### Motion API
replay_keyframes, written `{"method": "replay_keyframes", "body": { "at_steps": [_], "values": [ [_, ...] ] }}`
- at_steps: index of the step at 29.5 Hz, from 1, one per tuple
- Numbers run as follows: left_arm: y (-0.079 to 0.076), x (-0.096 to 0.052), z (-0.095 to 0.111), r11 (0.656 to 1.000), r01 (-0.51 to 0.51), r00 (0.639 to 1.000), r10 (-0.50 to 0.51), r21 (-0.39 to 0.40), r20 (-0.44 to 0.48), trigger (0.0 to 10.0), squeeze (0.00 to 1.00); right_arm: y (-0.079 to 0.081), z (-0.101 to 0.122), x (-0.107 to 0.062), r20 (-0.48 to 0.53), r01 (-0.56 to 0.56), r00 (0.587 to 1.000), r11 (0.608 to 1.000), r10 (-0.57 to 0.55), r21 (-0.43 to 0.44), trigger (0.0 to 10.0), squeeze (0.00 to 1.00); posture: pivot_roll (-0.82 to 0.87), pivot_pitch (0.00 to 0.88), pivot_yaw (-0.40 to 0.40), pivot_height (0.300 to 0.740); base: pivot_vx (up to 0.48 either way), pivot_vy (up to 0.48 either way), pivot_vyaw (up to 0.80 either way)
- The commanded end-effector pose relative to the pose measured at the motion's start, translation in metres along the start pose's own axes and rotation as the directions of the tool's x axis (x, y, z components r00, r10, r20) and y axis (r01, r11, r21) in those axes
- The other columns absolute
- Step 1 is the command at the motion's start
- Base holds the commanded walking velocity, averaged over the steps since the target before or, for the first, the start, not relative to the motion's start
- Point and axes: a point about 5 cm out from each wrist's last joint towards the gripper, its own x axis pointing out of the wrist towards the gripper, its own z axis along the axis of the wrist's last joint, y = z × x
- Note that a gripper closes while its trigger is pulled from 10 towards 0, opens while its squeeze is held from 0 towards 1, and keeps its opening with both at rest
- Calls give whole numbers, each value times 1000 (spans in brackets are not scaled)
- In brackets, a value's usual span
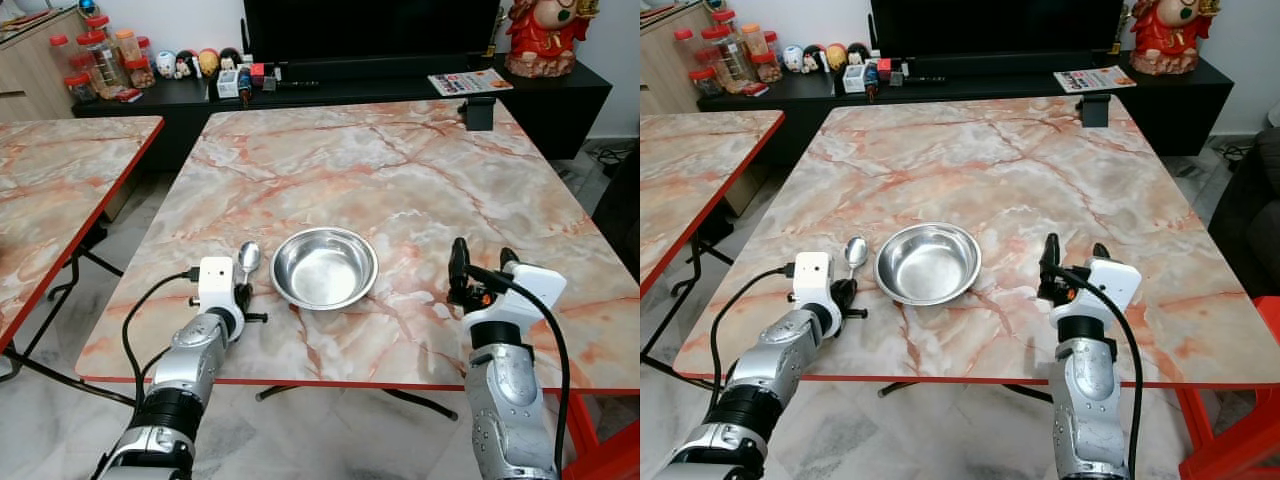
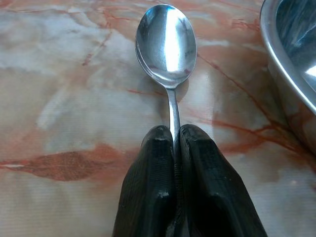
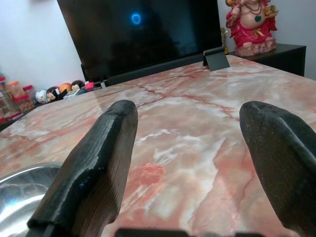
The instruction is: Setting the table
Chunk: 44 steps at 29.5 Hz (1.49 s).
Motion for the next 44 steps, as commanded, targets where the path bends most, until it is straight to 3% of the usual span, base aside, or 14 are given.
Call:
{"method": "replay_keyframes", "body": {
  "at_steps": [1,12,14,16,17,20,22,23,24,38,41,44],
  "values": [
    [0,-2,-11,1000,-6,999,7,5,-46,10000,0,2,4,0,12,-4,1000,1000,4,0,10000,0,-1,45,79,740,0,0,0],
    [-5,0,-9,1000,-14,999,15,5,-51,10000,0,2,4,0,8,-1,1000,1000,1,-2,10000,0,-4,45,78,740,0,0,0],
    [-5,0,-9,1000,-19,999,19,7,-50,10000,388,2,4,0,8,1,1000,1000,-1,-2,10000,0,-3,45,79,740,0,0,0],
    [-4,0,-9,1000,-20,999,20,7,-50,10000,988,2,4,-1,8,2,1000,1000,-2,-1,10000,0,-2,45,79,740,0,0,0],
    [-4,0,-9,1000,-20,999,20,8,-50,10000,1000,2,3,-1,7,3,1000,1000,-3,-1,10000,0,-2,46,80,740,0,0,0],
    [-4,0,-8,1000,-24,998,25,9,-49,10000,953,2,3,-1,6,2,1000,1000,-2,-2,10000,0,-1,47,78,740,0,0,0],
    [-4,-1,-8,1000,-26,998,26,11,-50,10000,871,1,3,-1,6,2,1000,1000,-2,-1,10000,0,-1,47,78,740,0,0,0],
    [-3,-1,-8,1000,-27,998,28,10,-50,10000,361,1,3,-1,5,2,1000,1000,-2,-2,10000,0,-1,47,78,740,0,0,0],
    [-3,-1,-8,1000,-29,998,29,11,-51,10000,0,1,3,-1,5,3,1000,1000,-3,-2,10000,0,-1,47,78,740,0,0,0],
    [-2,-2,-10,999,-23,998,25,27,-58,10000,0,1,2,-1,2,3,1000,1000,-3,-2,10000,0,1,48,79,740,0,0,0],
    [10,-12,0,998,-69,997,69,0,42,10000,0,1,3,-1,6,5,1000,1000,-5,-1,10000,0,-4,46,80,740,0,0,0],
    [16,-21,-3,997,-74,996,73,4,59,10000,0,0,3,0,6,6,1000,1000,-6,-4,10000,0,0,47,78,740,0,0,0]
  ]
}}
